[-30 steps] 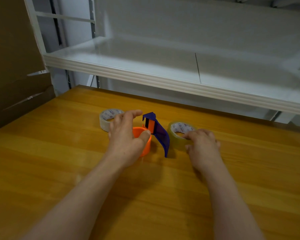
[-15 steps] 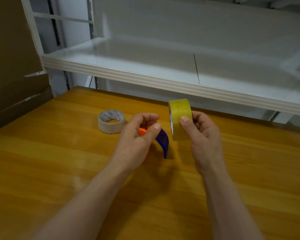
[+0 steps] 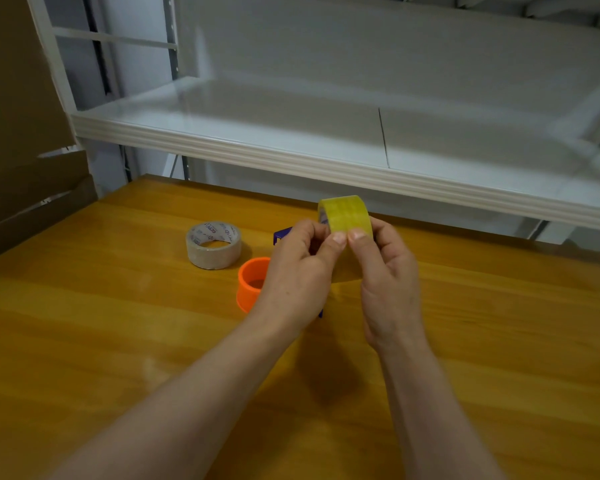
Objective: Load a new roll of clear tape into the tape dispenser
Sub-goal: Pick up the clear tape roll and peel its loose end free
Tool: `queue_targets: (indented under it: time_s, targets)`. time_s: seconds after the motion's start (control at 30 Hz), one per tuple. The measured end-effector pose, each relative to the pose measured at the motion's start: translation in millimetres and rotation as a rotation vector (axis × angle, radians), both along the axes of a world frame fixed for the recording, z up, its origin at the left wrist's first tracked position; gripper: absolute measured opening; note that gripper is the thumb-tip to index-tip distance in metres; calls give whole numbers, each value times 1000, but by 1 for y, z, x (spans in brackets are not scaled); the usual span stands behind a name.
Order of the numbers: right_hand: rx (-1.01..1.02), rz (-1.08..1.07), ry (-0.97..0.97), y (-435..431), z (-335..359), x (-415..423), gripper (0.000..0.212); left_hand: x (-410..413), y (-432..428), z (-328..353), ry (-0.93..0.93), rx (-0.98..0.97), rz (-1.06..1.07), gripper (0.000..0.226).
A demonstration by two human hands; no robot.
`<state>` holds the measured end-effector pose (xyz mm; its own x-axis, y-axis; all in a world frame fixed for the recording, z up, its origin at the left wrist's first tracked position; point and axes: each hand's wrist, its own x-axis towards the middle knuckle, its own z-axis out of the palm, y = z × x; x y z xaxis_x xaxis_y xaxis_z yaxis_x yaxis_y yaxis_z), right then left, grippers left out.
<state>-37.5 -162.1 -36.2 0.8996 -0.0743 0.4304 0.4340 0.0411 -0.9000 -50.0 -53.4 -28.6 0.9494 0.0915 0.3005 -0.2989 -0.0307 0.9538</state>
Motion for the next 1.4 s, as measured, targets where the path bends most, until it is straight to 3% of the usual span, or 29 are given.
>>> queue_targets:
  time_s: [0.27, 0.43, 0.6, 0.83, 0.97, 1.23, 1.4]
  targets:
    - [-115, 117, -24, 4, 2, -8, 26, 4, 11, 0, 89, -328, -77, 30]
    - [-45, 68, 20, 7, -1, -7, 24, 0, 20, -8, 0, -163, -144, 16]
    - [69, 70, 95, 7, -1, -7, 26, -6, 18, -16, -45, 44, -163, 20]
    - [-13, 75, 63, 7, 0, -8, 25, -5, 19, -17, 7, -109, -173, 13]
    - [-90, 43, 37, 8, 0, -9, 25, -4, 18, -19, 22, -154, -157, 26]
    - [-174, 48, 4, 8, 3, -13, 24, -5, 18, -18, 77, -234, -152, 28]
    - [-252, 97, 10, 8, 0, -12, 22, -7, 21, -12, 155, -408, -153, 30]
